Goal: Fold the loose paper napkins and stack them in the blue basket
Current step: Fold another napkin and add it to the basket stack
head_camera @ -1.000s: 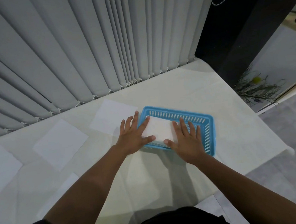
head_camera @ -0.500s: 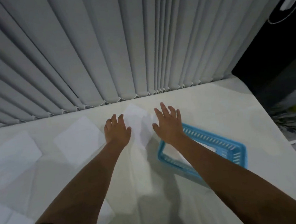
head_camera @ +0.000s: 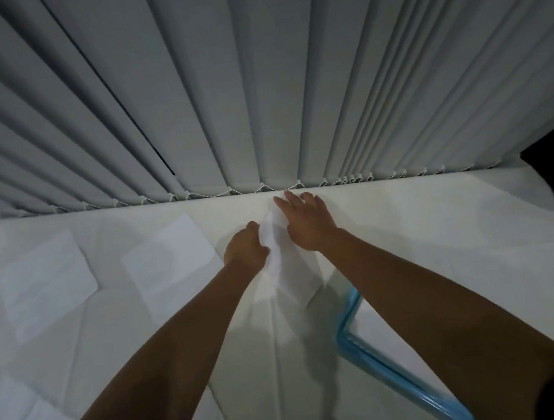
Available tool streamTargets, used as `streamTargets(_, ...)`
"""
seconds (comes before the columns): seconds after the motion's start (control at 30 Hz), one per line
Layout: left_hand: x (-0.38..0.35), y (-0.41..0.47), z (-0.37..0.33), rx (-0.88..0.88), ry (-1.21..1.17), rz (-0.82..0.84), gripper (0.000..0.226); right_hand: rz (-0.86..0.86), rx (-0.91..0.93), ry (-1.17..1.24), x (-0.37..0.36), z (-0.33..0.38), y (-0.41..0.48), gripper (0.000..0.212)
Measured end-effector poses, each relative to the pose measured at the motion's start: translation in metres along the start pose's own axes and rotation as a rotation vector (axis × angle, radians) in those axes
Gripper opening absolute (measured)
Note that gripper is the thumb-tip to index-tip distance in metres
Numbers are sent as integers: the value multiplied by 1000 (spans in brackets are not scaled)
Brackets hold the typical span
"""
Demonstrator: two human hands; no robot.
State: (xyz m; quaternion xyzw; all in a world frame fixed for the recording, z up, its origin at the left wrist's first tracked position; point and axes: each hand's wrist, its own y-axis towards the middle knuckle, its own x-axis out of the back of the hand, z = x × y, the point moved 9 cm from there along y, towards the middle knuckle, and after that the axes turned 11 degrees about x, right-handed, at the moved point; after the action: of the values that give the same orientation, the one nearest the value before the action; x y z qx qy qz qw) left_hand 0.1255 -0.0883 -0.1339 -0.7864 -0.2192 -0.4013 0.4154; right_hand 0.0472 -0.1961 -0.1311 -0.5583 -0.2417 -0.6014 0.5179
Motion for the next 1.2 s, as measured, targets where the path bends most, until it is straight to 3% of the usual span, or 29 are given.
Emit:
streamTargets(0.1, 15, 1, -8, -113, 122, -82, 31, -59, 27, 58, 9, -4, 11, 64)
streamTargets(0.23, 34, -9, -16, -229, 216, -200, 34, -228, 36, 57, 38, -12, 9, 28)
streamTargets(0.33, 35, -25, -17, -278, 174, -190, 29, -242, 66, -2, 46, -15, -6, 19)
streamTargets(0.53, 3, -57, -12, -335, 10, 56, 21, -140, 90, -29, 30, -25, -54, 19)
streamTargets(0.7, -27, -68, -3, -331, 50, 255, 44, -6, 73, -94, 5, -31, -79, 30)
streamTargets(0.8, -42, -64, 3, -242, -82, 430, 42, -5, 61, -129, 4, -33, -81, 33)
streamTargets(0.87, -35, -56, 1, -217, -145, 354, 31, -44, 58, -107, 5, -30, -79, 40)
streamTargets(1.0, -11, -40, -1, -191, -109, -16, 25, -42, 92, -108, -9, -18, -71, 51)
streamTargets(1.2, -24, -27, -8, -69, 58, -60, 31, 1, 36, -181, -24, -16, -64, 54)
